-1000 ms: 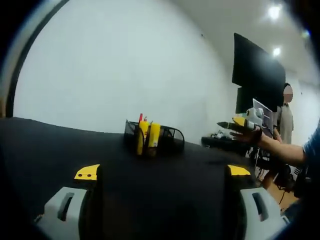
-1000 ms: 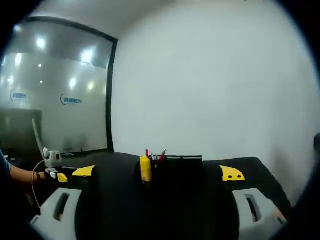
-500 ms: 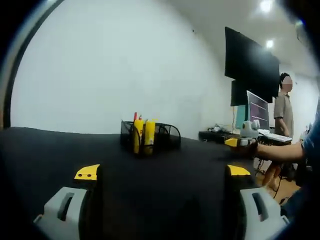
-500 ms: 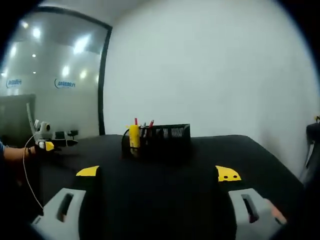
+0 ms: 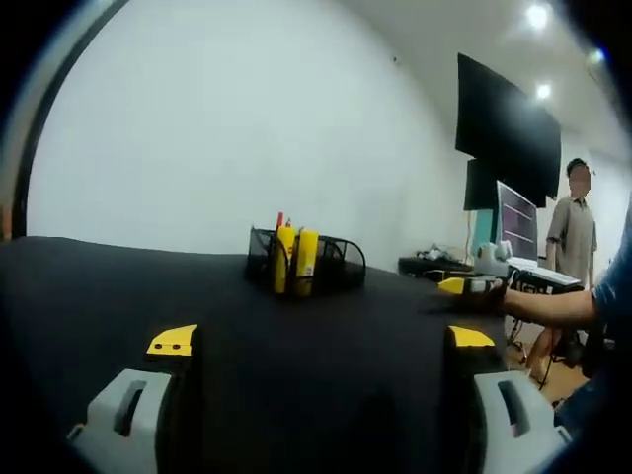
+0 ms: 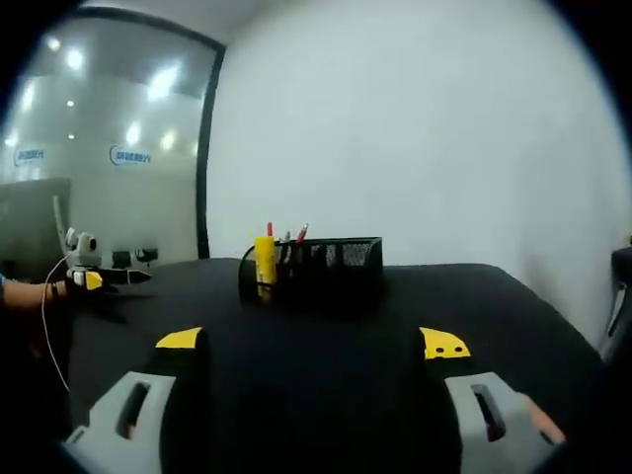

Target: Pick up pens and glue sticks and place them into the holder.

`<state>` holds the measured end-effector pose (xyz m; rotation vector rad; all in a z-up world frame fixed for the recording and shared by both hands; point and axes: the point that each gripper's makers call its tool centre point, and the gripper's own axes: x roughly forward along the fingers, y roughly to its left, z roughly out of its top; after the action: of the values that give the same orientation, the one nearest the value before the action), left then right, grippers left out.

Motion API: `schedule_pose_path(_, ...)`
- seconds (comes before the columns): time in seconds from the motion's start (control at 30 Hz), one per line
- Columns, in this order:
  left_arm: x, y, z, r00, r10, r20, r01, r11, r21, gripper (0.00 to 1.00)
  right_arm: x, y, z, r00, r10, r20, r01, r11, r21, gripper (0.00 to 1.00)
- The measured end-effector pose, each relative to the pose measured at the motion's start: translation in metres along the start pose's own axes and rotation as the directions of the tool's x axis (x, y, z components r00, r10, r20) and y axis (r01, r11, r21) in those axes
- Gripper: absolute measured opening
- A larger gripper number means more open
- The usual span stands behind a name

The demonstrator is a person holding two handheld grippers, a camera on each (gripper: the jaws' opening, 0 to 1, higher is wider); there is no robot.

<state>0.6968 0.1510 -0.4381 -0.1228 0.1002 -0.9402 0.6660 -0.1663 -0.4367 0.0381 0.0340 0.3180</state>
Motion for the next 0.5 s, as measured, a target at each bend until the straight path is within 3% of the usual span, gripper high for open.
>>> schedule_pose_path(0.13,-0.0016,0.0002,0.0000,1.000,-0.002,0.001,0.002,1.000,-0.006,0.96,-0.0034,-0.0064,-0.0010,0.999,-0.051,0.003,0.051,0.999,-0.020,0.75)
schedule_pose_path(0.27,0.0002,-0.0019,-0.0045,1.000,-0.015,-0.021,0.015,1.000,0.004,0.96,-0.0069,-0.0039,0.0058,0.998,-0.035,0.044,0.036,0.999,-0.021,0.75)
schedule_pose_path(0.5,-0.0019,-0.0021,-0.0030,1.000,-0.006,-0.008,0.006,0.999,0.033,0.96,-0.0050,-0.0041,0.0020,0.999,-0.024,0.026,0.024,1.000,-0.015,0.73)
